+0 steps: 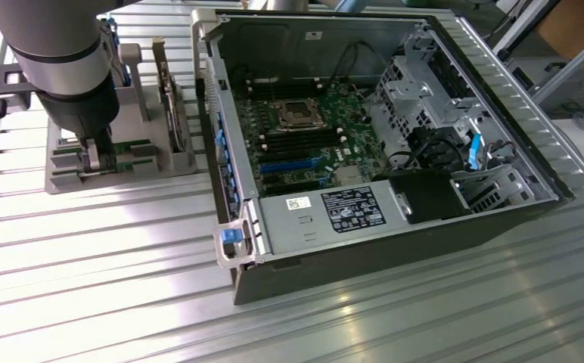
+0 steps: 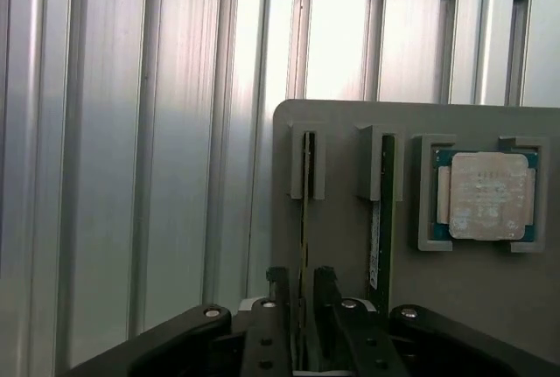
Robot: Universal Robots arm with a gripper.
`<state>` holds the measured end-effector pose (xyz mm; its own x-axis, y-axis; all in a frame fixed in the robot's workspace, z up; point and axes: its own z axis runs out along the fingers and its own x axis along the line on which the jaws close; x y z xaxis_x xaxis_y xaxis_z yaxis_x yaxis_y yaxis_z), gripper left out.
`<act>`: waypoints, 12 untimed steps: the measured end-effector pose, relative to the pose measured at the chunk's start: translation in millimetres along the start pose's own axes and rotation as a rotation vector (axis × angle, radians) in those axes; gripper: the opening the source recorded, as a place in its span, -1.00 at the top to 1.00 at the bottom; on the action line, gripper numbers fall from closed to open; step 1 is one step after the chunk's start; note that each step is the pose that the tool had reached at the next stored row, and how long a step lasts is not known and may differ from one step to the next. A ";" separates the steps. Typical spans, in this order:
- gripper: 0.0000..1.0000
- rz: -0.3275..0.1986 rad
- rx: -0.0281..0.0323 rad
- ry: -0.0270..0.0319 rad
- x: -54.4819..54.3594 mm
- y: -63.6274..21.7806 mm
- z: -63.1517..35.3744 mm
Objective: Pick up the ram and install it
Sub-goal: 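Pick up the ram and move it above insertion slot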
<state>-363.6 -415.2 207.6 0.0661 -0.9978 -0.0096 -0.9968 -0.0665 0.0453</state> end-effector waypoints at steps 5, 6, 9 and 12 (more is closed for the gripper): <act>0.76 0.000 0.0001 -0.0001 0.0 0.0 0.0; 0.76 0.000 0.0001 0.0000 0.0 0.0 0.0; 0.76 0.000 0.0001 0.0000 0.0 0.0 0.0; 0.76 0.000 0.0000 0.0000 0.0 0.0 -1.0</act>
<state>-363.5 -415.2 208.6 0.0661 -0.9978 -0.0096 -0.9968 -0.0665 0.0452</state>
